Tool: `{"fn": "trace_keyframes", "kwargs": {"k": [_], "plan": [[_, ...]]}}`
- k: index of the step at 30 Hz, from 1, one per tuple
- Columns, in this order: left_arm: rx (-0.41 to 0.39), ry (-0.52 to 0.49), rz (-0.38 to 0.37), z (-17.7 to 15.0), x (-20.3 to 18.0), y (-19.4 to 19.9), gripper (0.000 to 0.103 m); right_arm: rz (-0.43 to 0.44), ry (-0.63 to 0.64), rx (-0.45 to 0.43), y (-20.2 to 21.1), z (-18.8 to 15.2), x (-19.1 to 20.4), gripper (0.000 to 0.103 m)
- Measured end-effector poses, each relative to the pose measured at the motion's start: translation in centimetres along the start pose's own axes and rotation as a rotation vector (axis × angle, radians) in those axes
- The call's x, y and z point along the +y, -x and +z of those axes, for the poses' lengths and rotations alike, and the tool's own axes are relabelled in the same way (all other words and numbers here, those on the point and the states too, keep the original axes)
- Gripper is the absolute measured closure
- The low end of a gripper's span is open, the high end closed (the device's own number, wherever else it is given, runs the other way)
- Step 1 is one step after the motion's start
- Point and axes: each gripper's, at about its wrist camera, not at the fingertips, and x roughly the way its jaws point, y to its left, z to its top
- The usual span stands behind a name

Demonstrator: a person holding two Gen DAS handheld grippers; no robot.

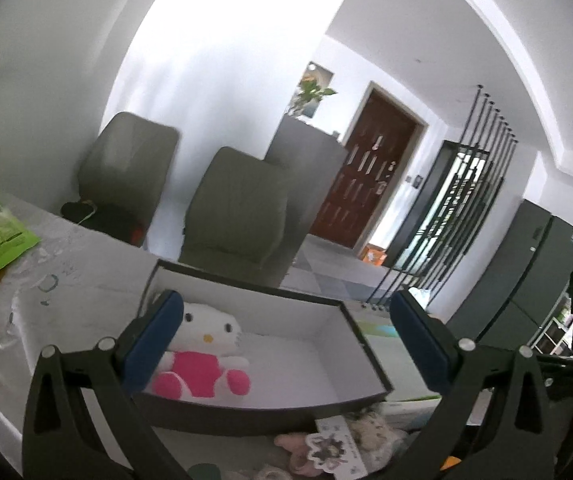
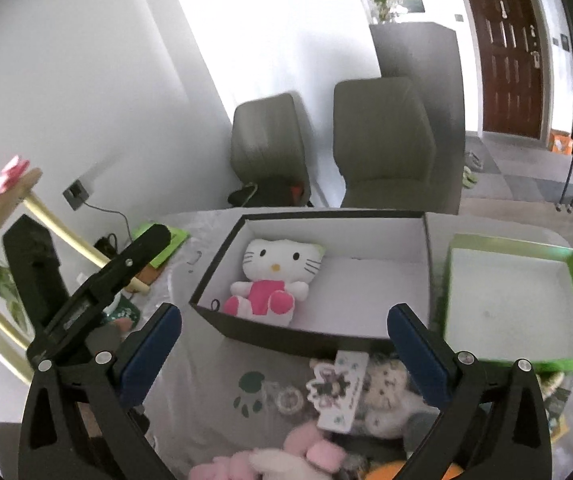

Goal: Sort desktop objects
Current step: 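Withdraw the right tool from the box and move it to the orange pumpkin plush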

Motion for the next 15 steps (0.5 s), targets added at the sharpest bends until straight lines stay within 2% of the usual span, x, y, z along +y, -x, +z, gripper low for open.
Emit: {"fn": "trace_keyframes", "kwargs": {"k": [9,15], "plan": [[-0.058,-0.102,-0.002,-0.4,-4.5,2.7,0.0,0.001,-0.005,-0.099,8.8,-3.5,-2.1,0.0],[0.007,-0.166,0.043,-2.0,-6.9,3.4,0.0,-0.044,0.031,-0.167,12.9,-5.5,-3.3,0.0]]}}
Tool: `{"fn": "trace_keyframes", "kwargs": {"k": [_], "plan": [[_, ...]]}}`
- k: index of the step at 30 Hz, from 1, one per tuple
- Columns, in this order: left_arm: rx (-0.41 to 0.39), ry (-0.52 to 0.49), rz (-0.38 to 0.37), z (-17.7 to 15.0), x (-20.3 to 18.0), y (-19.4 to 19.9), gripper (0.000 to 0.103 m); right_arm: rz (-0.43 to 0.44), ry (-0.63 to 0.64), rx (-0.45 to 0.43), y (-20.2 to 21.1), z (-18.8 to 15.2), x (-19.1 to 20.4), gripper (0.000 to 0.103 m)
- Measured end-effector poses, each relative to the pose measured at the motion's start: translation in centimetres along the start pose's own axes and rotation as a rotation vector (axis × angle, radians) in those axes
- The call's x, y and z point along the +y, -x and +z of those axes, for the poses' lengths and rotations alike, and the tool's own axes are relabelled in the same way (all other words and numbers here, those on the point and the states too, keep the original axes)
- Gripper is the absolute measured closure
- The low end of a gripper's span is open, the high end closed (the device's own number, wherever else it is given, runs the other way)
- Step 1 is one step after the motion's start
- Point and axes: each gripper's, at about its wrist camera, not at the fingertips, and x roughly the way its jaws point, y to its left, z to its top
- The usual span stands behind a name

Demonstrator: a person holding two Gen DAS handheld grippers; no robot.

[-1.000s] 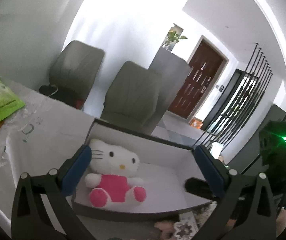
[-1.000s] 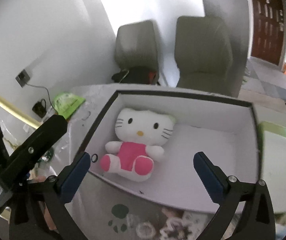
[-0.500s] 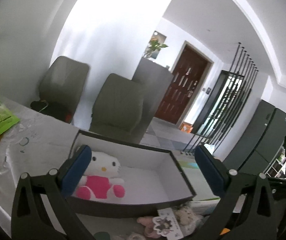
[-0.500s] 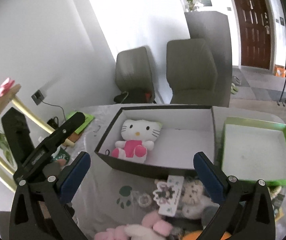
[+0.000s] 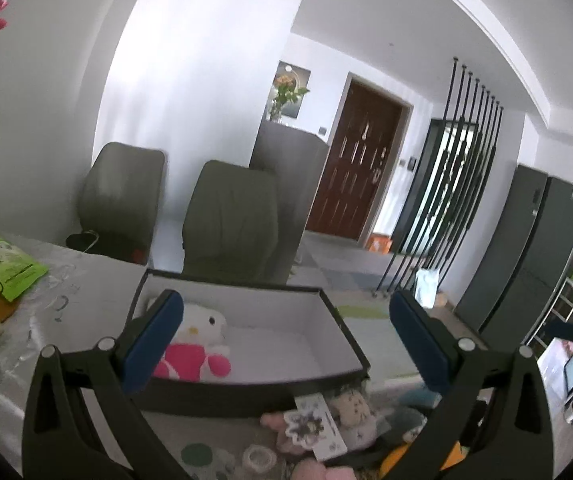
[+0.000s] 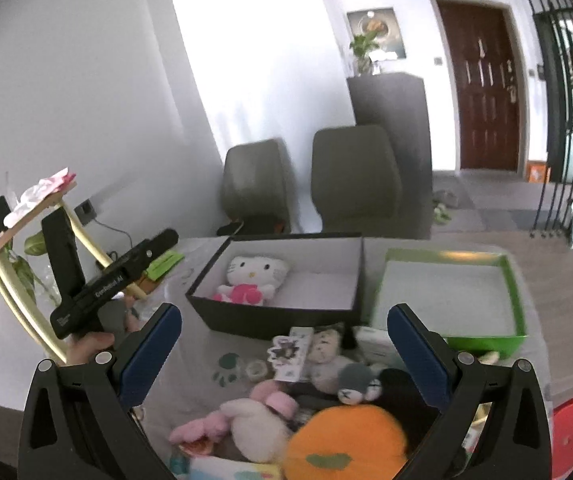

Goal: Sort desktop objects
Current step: 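Withdraw the right tool from the box and move it to the orange pumpkin plush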

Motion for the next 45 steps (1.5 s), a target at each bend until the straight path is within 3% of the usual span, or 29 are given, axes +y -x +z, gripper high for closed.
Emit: {"fn": "trace_keyframes", "kwargs": {"k": [6,17,33,45], "plan": [[0.019,-0.076,0.017,-0.6,-3.3,2.3,0.0,0.059,-0.023,-0.022,2.5,-1.5,-1.0,0.0],[0.032,-0.147,0.01,-3.1,-8.3,7.0,0.0,0.044,-0.054,-0.051,5.9,-4.7,-3.4,0.0],[0.082,-0.132,-0.026,-8.5,-12.4,11.2,0.0,0.071,-0.099,-0.047,9.8,-10.1,-6.0,0.0],[0.171,-0.096,-0.043,-13.5,-13.1,10.1,0.001,0.092,-0.151,-0.025,9.1,-13.3,-8.4,0.0]]}}
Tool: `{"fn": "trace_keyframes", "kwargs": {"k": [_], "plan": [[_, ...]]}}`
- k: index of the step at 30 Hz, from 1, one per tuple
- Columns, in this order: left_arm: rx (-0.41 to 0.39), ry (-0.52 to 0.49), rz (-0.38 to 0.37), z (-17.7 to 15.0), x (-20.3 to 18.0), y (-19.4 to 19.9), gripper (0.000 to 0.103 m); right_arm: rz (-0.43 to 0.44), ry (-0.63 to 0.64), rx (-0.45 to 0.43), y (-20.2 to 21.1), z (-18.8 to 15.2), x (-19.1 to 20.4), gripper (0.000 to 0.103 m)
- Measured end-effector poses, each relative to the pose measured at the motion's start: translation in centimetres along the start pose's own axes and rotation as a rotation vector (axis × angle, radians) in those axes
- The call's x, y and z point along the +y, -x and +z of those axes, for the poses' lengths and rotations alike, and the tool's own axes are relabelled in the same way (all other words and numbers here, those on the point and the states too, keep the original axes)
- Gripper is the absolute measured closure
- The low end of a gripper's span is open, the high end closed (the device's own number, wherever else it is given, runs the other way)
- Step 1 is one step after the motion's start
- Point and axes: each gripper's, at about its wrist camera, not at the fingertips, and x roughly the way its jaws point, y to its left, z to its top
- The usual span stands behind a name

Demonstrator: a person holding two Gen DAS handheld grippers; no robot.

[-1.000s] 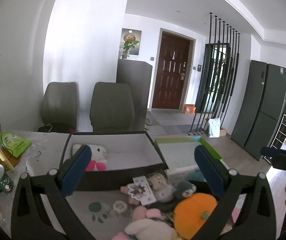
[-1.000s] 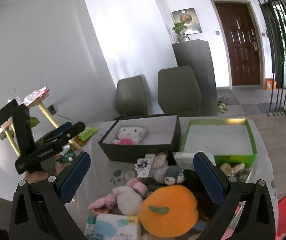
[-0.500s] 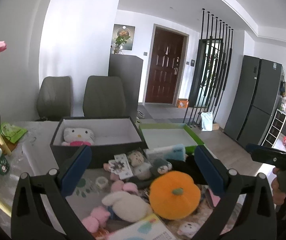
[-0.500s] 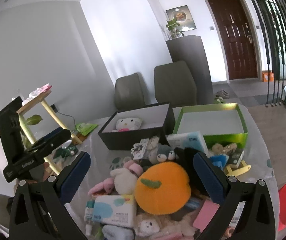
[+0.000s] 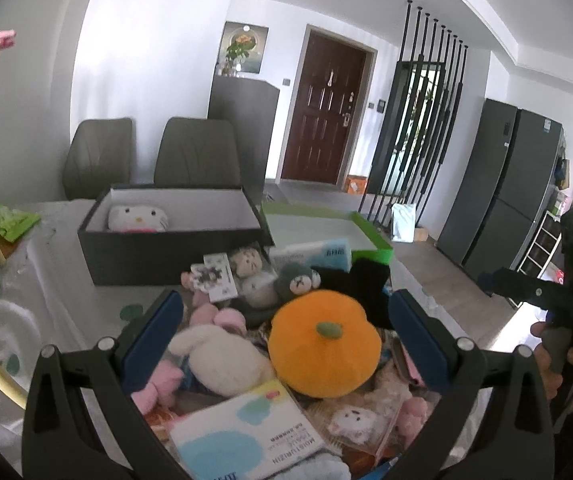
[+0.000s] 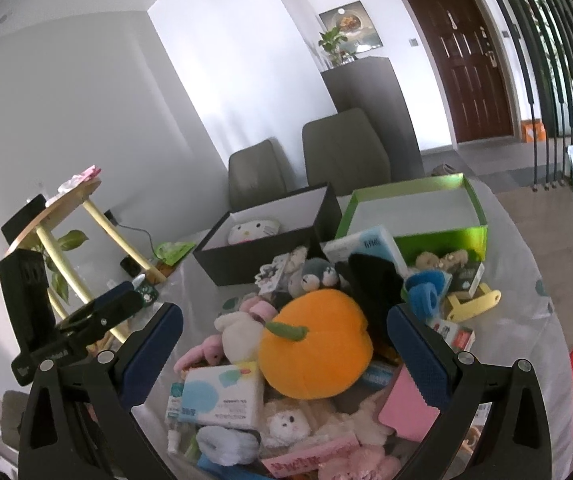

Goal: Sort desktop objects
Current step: 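Withdraw the right tool from the box and move it to the orange pumpkin plush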

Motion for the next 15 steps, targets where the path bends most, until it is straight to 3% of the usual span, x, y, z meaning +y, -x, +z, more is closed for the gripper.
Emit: {"fn": "trace_keyframes", "kwargs": {"k": [8,15], "plan": [[0.074,0.033,-0.025,-2.4,0.4,-2.2,0.01,0.033,-0.052,0.046,-1.8,-2.0,-1.9,0.0],[0.122,0.041,-0.037,-3.3,0.4,-4.2,0.021,0.038,-0.054,0.088,-4.0,-2.9,-2.3,0.011]]}}
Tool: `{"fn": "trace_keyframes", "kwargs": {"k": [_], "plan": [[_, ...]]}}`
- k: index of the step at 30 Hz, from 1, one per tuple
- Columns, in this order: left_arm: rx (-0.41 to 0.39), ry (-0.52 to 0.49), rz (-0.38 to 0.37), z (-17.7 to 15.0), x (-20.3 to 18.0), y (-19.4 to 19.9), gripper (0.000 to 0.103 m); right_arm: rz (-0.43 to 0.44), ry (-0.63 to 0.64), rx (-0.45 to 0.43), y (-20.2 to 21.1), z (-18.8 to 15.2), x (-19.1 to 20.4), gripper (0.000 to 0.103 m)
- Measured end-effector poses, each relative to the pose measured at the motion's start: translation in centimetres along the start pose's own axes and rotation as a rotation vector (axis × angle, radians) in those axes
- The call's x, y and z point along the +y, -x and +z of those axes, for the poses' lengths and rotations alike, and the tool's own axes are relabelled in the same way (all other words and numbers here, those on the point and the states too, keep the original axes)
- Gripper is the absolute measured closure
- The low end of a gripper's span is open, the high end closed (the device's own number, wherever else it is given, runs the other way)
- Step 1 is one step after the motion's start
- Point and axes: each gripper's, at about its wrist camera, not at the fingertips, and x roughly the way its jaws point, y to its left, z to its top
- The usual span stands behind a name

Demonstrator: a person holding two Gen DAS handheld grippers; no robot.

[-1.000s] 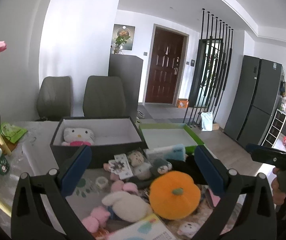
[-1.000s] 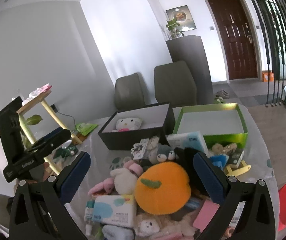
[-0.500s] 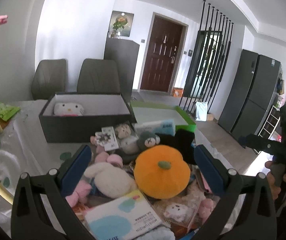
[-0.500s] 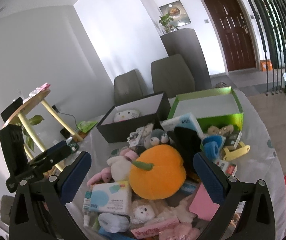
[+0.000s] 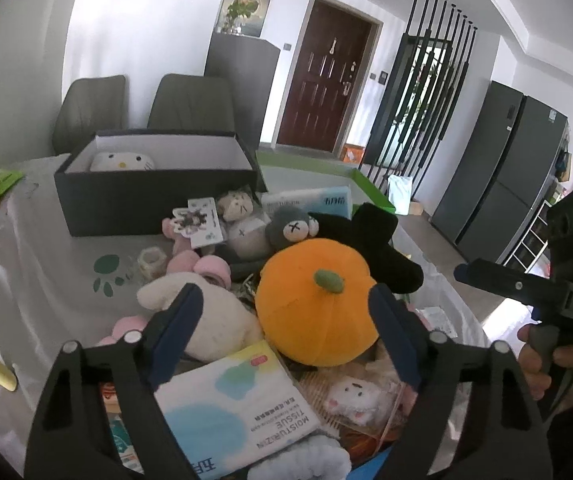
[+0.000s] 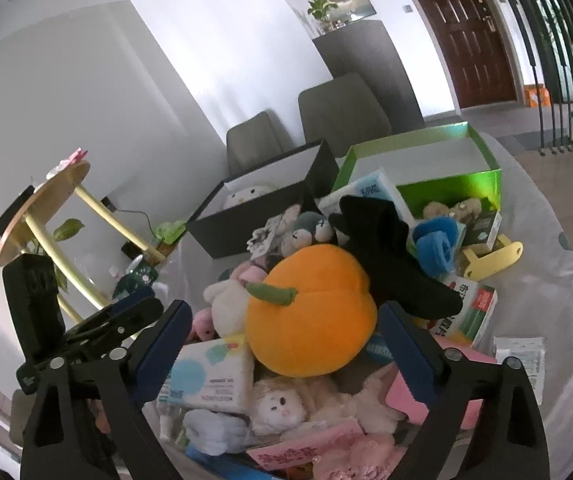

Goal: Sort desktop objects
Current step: 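Withdraw the right tool from the box and move it to the orange pumpkin plush, then close the right tool on the orange pumpkin plush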

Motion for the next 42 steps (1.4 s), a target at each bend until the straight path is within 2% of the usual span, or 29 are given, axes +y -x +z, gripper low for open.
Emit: {"fn": "trace_keyframes", "kwargs": {"k": [3,5,10,31,42], "plan": [[0.013,0.002,-0.009,-0.1,0.0,-0.8,0.023,-0.002,0.001,0.01,-0.7,0.0,-0.2,0.015],[0.02,0.007,-0.014,-0.1,0.1,-1.3,0.028,0.001,-0.009,0.019,-1.3,-0.1,-0.5,0.015],[0.062,0.018,-0.035,-0.2,0.3,-3.1,0.038,0.003,-0.028,0.063,-2.8,-0.3,-1.4,0.035],[0.184,0.084,-0.077,-1.0,2.5,-8.8,0.041,0.003,-0.126,0.176,-8.5,-0.5,-5.1,0.035],[0.213,0.126,-0.14,-1.1,3.1,-10.2,0.034,-0.003,-0.153,0.213,-10.6,-0.5,-6.5,0.034]]}}
